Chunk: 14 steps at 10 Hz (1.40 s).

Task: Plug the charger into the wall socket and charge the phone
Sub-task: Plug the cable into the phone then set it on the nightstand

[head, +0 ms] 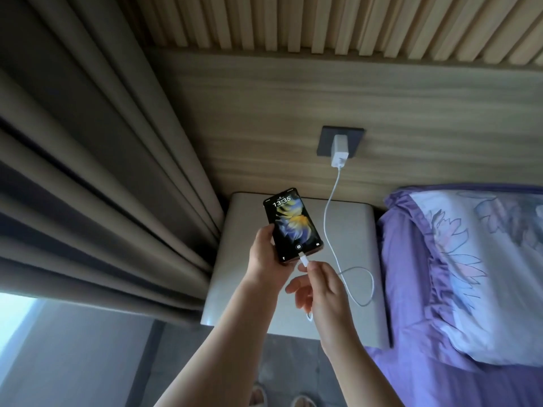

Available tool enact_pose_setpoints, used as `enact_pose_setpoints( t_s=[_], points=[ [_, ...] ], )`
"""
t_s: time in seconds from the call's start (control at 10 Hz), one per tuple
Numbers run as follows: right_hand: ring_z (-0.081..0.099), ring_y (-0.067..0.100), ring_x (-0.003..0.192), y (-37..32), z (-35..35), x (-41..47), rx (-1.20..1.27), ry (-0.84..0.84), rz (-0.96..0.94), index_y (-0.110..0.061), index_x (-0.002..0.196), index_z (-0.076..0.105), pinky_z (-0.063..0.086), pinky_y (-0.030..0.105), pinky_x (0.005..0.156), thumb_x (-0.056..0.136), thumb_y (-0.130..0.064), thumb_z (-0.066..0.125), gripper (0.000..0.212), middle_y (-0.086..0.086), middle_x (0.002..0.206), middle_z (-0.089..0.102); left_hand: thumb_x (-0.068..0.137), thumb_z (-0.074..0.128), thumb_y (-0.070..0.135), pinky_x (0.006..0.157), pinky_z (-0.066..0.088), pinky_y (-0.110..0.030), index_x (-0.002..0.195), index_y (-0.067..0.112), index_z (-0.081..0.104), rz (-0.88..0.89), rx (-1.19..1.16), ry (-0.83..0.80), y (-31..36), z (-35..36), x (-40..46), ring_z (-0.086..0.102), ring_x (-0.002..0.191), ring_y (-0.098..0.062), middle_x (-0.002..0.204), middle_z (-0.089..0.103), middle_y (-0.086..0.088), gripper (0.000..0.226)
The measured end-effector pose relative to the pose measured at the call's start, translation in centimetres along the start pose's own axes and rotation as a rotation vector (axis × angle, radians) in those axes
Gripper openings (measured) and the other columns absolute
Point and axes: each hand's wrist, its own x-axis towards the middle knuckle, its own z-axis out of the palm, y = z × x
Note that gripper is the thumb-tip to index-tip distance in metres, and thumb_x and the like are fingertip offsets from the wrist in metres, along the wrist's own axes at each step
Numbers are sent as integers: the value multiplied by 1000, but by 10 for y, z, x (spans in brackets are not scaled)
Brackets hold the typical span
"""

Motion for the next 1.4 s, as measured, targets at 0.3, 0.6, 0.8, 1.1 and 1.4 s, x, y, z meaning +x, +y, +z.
enact_pose_setpoints(
  t_s=[0.3,0.6,0.8,1.1,1.4],
  points=[
    [48,19,38,-2,7,-3,-182,12,-91,-17,75,47,38,18,42,100,-14,36,27,7,55,67,97,45,15,42,54,-24,113,3,53,52,83,145,5,6,-5,64,75,-24,90,65,-14,22],
    [56,28,41,0,9,3,-261,28,-58,-15,74,45,41,30,48,100,-19,37,28,3,53,65,97,45,19,47,53,-29,114,5,52,72,185,237,3,3,6,62,75,-26,96,63,-16,23],
    [56,22,37,-4,11,4,-221,24,25,-11,76,47,39,20,40,100,-20,35,28,6,55,67,100,41,15,56,51,-32,103,8,50,250,494,238,4,4,10,58,73,-22,83,56,-7,11],
    [55,18,35,-9,13,6,-111,49,100,-10,78,47,41,28,45,100,-18,34,27,4,50,66,102,38,19,66,44,-28,106,15,50,376,671,180,-2,4,12,51,70,-13,81,53,1,13],
    [56,17,34,-1,9,6,-86,34,62,-4,81,46,43,30,47,100,-15,34,25,2,45,66,97,44,12,75,52,-39,78,18,59,383,718,149,-3,-3,8,64,83,-31,85,61,-10,25]
  ],
)
